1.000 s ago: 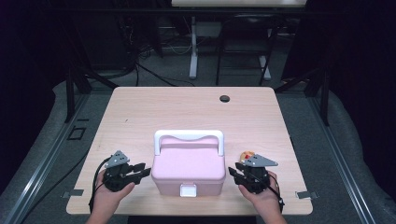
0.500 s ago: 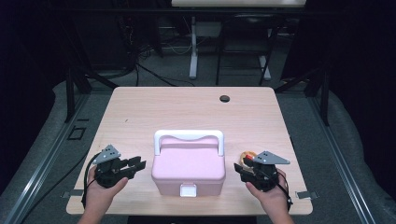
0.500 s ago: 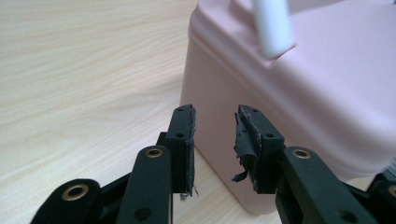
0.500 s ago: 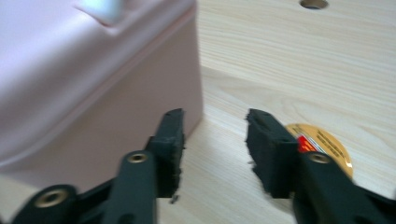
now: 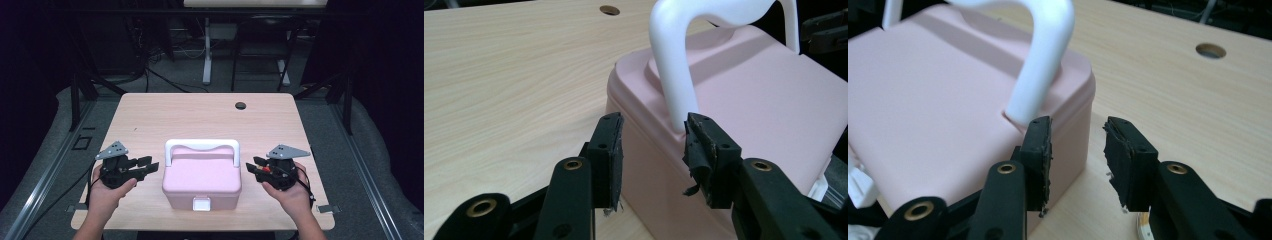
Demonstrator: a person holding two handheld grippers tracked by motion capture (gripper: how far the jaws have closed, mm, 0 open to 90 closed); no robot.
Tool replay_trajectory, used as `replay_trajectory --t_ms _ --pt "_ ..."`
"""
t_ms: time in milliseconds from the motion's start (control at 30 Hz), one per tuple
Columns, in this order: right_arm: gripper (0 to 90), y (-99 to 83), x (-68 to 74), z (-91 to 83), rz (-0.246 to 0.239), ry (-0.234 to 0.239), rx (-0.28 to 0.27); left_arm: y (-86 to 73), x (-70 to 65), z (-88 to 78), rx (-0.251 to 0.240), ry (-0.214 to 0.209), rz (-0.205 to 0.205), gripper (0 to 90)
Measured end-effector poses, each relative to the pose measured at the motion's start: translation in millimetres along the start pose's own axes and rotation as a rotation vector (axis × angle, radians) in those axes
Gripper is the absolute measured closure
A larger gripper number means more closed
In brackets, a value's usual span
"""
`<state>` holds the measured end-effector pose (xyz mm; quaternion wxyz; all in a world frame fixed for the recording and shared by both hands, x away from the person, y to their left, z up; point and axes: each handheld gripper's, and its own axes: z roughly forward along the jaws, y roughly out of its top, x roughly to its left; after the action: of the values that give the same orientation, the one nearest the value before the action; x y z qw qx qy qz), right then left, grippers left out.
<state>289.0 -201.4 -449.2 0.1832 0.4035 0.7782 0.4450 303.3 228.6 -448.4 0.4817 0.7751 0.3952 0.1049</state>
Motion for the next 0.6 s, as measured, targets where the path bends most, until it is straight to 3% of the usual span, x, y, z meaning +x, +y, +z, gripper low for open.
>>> replay_trajectory --t_ms 200,400,600 --pt "62.6 15.4 -3.2 -2.7 0.001 0.019 -0.019 14.7 -3.7 2.6 0.017 -0.025 0.021 58.7" --pt "62.2 28.5 -8.3 -0.7 0.016 0.029 -0.03 25.9 -2.5 3.0 0.012 -0.028 0.013 58.2" --pt "61.3 38.5 -7.5 4.9 0.003 0.052 -0.012 38.1 -3.2 6.6 0.032 -0.045 0.025 58.7"
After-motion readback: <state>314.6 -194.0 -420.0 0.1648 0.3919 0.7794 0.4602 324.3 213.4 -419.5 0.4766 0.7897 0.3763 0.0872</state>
